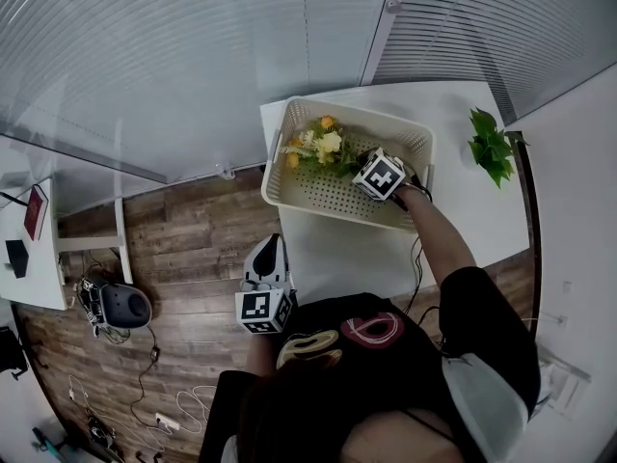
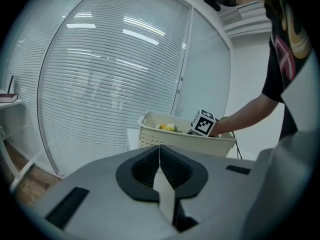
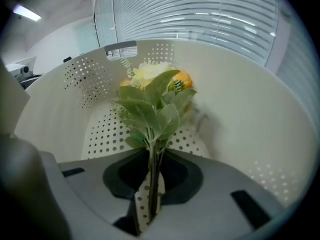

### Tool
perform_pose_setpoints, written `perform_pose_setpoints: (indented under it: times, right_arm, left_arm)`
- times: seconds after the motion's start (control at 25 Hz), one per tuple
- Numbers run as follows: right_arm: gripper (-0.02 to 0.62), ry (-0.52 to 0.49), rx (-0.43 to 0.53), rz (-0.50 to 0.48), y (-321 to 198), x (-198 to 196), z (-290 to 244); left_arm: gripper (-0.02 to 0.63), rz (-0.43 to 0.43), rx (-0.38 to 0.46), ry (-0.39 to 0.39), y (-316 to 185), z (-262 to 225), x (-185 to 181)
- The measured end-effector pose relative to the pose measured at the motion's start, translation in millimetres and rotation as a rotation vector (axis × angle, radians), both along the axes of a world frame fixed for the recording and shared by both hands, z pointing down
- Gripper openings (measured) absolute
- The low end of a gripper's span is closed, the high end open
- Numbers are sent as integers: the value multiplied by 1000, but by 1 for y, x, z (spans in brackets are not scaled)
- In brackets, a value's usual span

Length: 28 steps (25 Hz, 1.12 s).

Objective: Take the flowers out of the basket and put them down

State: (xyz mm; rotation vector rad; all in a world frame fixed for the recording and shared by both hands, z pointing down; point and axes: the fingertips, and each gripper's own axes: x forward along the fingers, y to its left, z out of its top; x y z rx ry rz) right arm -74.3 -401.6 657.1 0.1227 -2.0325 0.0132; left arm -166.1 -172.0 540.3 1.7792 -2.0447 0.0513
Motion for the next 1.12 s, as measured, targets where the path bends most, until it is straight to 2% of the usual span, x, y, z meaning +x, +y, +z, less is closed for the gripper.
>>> perform_pose_setpoints:
  times: [0.32,0.72,1.12]
  right_arm:
    - [48,-72,51,18,-1,-6,-17]
    - [41,-65,96,6,2,-5,-46]
    - [41,-166,127,12,5,-4,-87]
  left_arm:
    - [18,26,9,-3,-1,-1,0]
    - [18,31,9,-8,5,-2,0]
    - [18,47,21,5,2,-3,9]
